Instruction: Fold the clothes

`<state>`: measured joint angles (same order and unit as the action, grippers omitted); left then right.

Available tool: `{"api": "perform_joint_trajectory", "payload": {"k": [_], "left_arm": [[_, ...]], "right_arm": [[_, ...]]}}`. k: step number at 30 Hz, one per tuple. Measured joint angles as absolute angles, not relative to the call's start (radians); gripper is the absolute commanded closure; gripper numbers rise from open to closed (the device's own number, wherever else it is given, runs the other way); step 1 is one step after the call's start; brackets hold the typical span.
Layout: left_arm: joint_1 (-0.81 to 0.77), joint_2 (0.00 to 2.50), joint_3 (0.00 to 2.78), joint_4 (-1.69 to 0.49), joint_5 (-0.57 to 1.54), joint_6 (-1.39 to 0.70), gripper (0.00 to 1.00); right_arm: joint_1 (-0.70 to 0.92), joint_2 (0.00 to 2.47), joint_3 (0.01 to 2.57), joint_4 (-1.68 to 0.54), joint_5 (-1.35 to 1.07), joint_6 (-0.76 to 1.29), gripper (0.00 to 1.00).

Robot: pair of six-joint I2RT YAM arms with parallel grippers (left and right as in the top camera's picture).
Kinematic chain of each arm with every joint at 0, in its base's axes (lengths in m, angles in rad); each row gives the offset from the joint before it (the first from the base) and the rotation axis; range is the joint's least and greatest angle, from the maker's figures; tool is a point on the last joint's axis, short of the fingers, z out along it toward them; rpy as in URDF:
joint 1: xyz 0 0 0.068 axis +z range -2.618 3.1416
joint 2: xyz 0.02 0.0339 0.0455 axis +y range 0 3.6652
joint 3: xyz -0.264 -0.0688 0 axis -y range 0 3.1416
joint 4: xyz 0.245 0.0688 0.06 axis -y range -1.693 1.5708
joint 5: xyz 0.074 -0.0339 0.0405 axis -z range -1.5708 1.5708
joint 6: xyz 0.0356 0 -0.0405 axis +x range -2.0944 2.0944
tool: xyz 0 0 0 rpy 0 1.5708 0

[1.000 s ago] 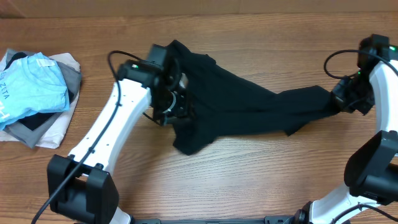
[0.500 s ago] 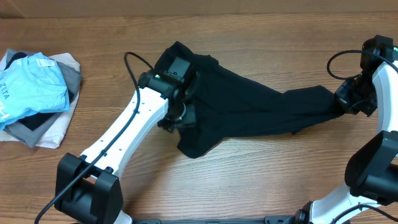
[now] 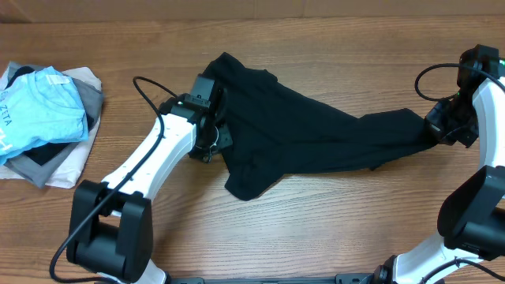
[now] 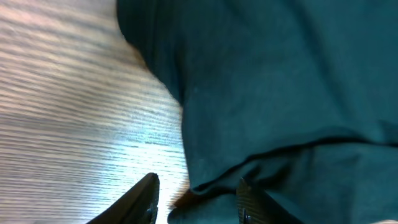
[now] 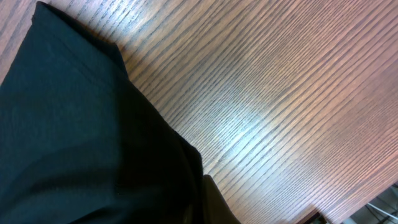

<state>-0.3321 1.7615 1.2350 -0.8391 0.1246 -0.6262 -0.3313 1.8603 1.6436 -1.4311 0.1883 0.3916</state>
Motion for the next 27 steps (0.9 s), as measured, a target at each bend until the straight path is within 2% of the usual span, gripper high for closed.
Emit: {"api": "perform_joint_trajectory", "payload": {"k": [6,7,8,9,13,20,27], "left_arm": [[-0.332,1.867,1.216,-0.764,0.192,-0.626,0.55],[-0.332,1.886,1.216,-0.748,0.204,-0.626,0.61],[-0.332,1.908,1.216,-0.735,0.213,-0.626,0.88],[-0.332,1.937,1.216,-0.723,0.224,-0.624,0.96],[-0.329,1.95,1.219,-0.735,0.244,-0.584,0.96],[-0.225,1.935,1.411,-1.079,0.076,-0.49,0.96],[-0.131,1.815,1.715,-1.088,0.018,-0.413,0.96]], "right_arm": [[-0.331,1.86,1.644,-1.431,0.189,0.391,0.96],[-0.331,1.86,1.644,-1.432,0.188,0.392,0.96],[-0.331,1.86,1.644,-1.434,0.188,0.392,0.96],[-0.331,1.86,1.644,-1.436,0.189,0.392,0.96],[-0.331,1.86,1.644,-1.439,0.189,0.391,0.96],[-0.33,1.86,1.644,-1.444,0.179,0.392,0.96],[-0.308,1.86,1.644,-1.444,0.126,0.392,0.96]]}}
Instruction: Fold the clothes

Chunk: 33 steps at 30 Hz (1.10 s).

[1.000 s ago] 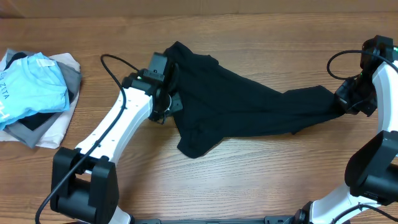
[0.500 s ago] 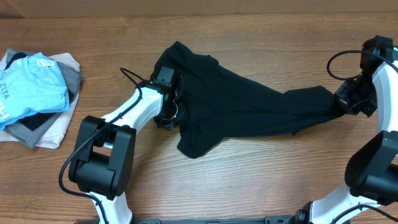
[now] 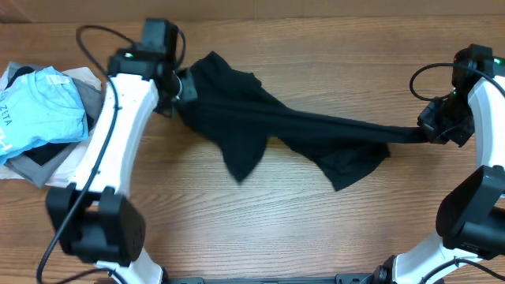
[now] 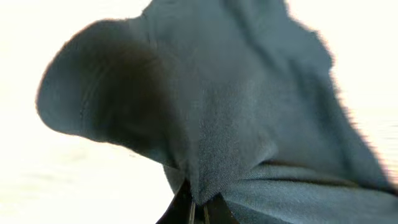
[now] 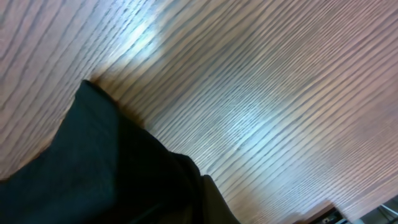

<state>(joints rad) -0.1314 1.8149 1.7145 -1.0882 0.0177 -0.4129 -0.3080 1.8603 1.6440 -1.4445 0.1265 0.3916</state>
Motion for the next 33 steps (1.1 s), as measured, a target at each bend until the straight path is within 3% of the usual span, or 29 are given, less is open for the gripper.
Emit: {"api": "perform_joint_trajectory", "payload": {"k": [13,20,26,33], "left_arm": [[-0.144,1.917,1.709,-0.97,0.003,-0.411,0.96],[-0.144,1.874,1.712,-1.246,0.009,-0.415,0.96],[-0.144,1.63,1.715,-1.441,0.041,-0.415,0.96],[-0.145,1.518,1.723,-1.164,0.047,-0.416,0.96]], "right_arm": [[-0.308,1.86,1.644,-1.444,0.129,0.389,0.96],[-0.308,1.86,1.644,-1.449,0.134,0.373,0.96],[-0.308,1.86,1.644,-1.466,0.13,0.368,0.96],[-0.308,1.86,1.644,-1.443,0.107,0.366,0.96]]}}
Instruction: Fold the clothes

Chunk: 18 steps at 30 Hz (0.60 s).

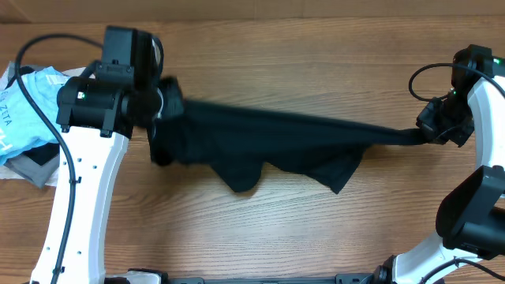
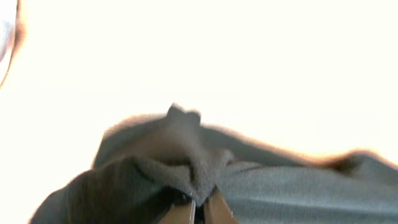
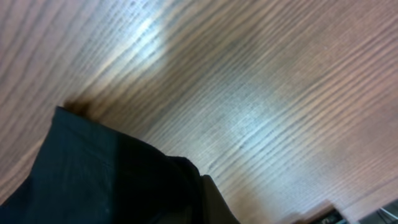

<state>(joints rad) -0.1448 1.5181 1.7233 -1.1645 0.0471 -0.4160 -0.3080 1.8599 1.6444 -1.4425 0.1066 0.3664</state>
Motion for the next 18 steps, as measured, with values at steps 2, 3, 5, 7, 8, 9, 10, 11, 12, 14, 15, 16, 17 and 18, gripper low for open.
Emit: {"api": "perform_joint_trajectory", "payload": {"k": [2,3,5,7,8,9,10,11,12,14,15,16,17,18], "left_arm": [[-0.148,1.552,1.723,-1.077,0.039,-0.416,0.96],[-0.149,1.575,1.723,-1.049,0.034,-0.416,0.96],[-0.15,1.644,1.723,-0.984,0.021,-0.416,0.96],[-0.15,1.733,1.723,-0.915,0.009,-0.416,0.95],[-0.15,1.779,1.723,-0.876,0.006,-0.416,0.91],[-0.15,1.834,1.723,-0.833,0.004,-0.416,0.91],[-0.15,1.883,1.723,-0.796,0.002,-0.418,0.92],[-0.149,1.927,1.723,-0.764,0.002,-0.419,0.92],[-0.147,1.966,1.723,-0.734,0.002,-0.419,0.87],[-0.144,2.035,1.72,-0.677,0.003,-0.421,0.81],[-0.142,2.059,1.719,-0.651,0.003,-0.422,0.76],[-0.141,2.077,1.718,-0.622,0.003,-0.422,0.73],[-0.138,2.086,1.715,-0.596,0.003,-0.422,0.7],[-0.137,2.09,1.714,-0.583,0.003,-0.42,0.67]], "right_arm": [[-0.308,1.86,1.645,-1.431,0.102,0.366,0.96],[-0.308,1.86,1.645,-1.426,0.102,0.366,0.96],[-0.308,1.86,1.645,-1.419,0.102,0.366,0.96],[-0.308,1.86,1.645,-1.411,0.104,0.366,0.96],[-0.308,1.86,1.646,-1.41,0.105,0.366,0.96],[-0.308,1.86,1.646,-1.409,0.104,0.366,0.96],[-0.308,1.86,1.646,-1.406,0.107,0.366,0.96],[-0.308,1.86,1.646,-1.406,0.114,0.366,0.96],[-0.31,1.86,1.646,-1.406,0.12,0.366,0.96],[-0.314,1.86,1.646,-1.406,0.125,0.366,0.96],[-0.316,1.86,1.646,-1.406,0.128,0.365,0.96],[-0.318,1.86,1.646,-1.406,0.13,0.366,0.96],[-0.32,1.86,1.646,-1.406,0.131,0.365,0.96],[-0.321,1.86,1.646,-1.406,0.132,0.365,0.96]]}}
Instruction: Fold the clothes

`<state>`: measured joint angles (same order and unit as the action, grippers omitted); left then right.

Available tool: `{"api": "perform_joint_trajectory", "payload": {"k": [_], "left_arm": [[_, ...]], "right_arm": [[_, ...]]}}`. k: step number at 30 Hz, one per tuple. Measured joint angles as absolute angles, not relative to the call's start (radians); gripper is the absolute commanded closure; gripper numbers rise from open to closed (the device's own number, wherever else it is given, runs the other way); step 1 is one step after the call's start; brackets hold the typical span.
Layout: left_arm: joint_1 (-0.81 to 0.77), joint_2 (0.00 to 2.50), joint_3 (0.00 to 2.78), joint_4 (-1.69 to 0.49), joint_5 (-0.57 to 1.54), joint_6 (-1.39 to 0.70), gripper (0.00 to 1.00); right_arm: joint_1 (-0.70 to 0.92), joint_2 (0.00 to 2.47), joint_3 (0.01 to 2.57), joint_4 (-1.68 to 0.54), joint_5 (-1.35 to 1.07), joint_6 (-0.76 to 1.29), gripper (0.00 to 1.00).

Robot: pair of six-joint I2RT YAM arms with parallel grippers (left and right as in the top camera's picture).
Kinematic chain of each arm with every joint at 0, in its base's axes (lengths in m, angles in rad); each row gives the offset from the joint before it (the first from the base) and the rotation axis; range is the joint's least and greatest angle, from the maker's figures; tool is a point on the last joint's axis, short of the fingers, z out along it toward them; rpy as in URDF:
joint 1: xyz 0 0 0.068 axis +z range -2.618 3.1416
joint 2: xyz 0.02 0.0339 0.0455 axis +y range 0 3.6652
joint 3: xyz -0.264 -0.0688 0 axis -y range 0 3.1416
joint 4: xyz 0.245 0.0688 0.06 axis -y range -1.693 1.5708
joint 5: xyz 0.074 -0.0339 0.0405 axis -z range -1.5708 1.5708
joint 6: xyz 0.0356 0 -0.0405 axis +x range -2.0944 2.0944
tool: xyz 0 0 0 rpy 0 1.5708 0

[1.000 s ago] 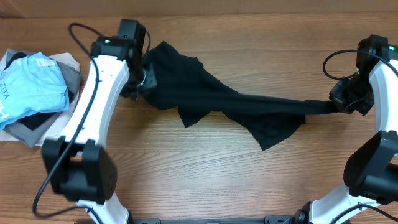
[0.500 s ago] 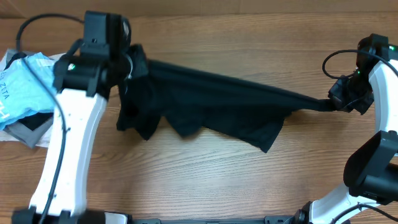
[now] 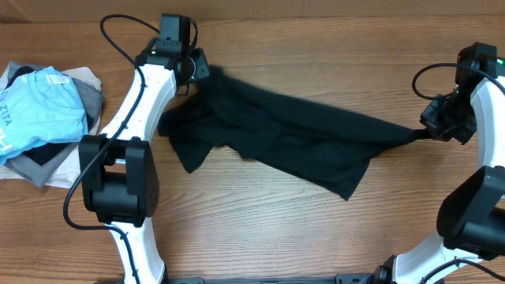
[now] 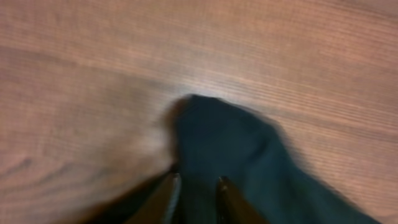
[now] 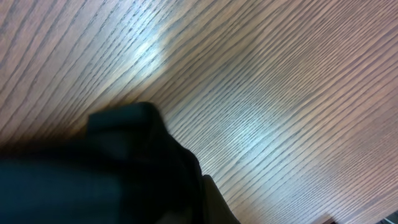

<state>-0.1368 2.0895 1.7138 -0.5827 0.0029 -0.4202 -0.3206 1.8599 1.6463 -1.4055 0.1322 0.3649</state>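
Note:
A black garment (image 3: 284, 134) lies spread across the wooden table (image 3: 316, 237), running from far left to right. My left gripper (image 3: 197, 76) sits low at its far-left corner. In the left wrist view the left gripper (image 4: 196, 193) has its fingers parted, with dark cloth (image 4: 230, 143) lying between and beyond them. My right gripper (image 3: 428, 130) is shut on the garment's right end, pulled to a point. In the right wrist view the right gripper (image 5: 202, 199) has bunched black cloth (image 5: 124, 162) against its finger.
A pile of clothes (image 3: 43, 118), light blue on top with grey and white beneath, sits at the table's left edge. Black cables loop off both arms. The left arm's base stands at the front left, the right arm's at the front right.
The left gripper held the cloth high over the table's left side. Now it is low at the far left with its fingers parted. The garment has gone from a taut band to lying flatter.
The garment lay crumpled, with the left gripper open at its left edge and the right shut on its right end. Then the left was shut on the cloth at the far left. It then held it high, stretched between both grippers. Now it lies spread.

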Motion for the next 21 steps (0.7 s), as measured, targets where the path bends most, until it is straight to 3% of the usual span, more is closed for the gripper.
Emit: {"api": "perform_joint_trajectory", "payload": {"k": [5,9,12,16,21], "left_arm": [[-0.136,2.091,1.748,-0.566,0.056,-0.423,0.65],[-0.137,2.077,1.787,-0.725,0.214,-0.423,0.71],[-0.15,2.062,1.798,-0.92,0.297,-0.422,0.71],[-0.188,2.061,1.792,-1.093,0.277,-0.422,0.7],[-0.246,2.061,1.737,-1.055,0.234,-0.423,0.7]], "right_arm": [[-0.321,1.86,1.646,-1.399,0.136,0.365,0.96],[-0.321,1.86,1.646,-1.398,0.136,0.365,0.96],[-0.321,1.86,1.647,-1.398,0.138,0.364,0.96],[-0.321,1.86,1.647,-1.397,0.138,0.363,0.96],[-0.321,1.86,1.647,-1.398,0.138,0.362,0.96]]}}
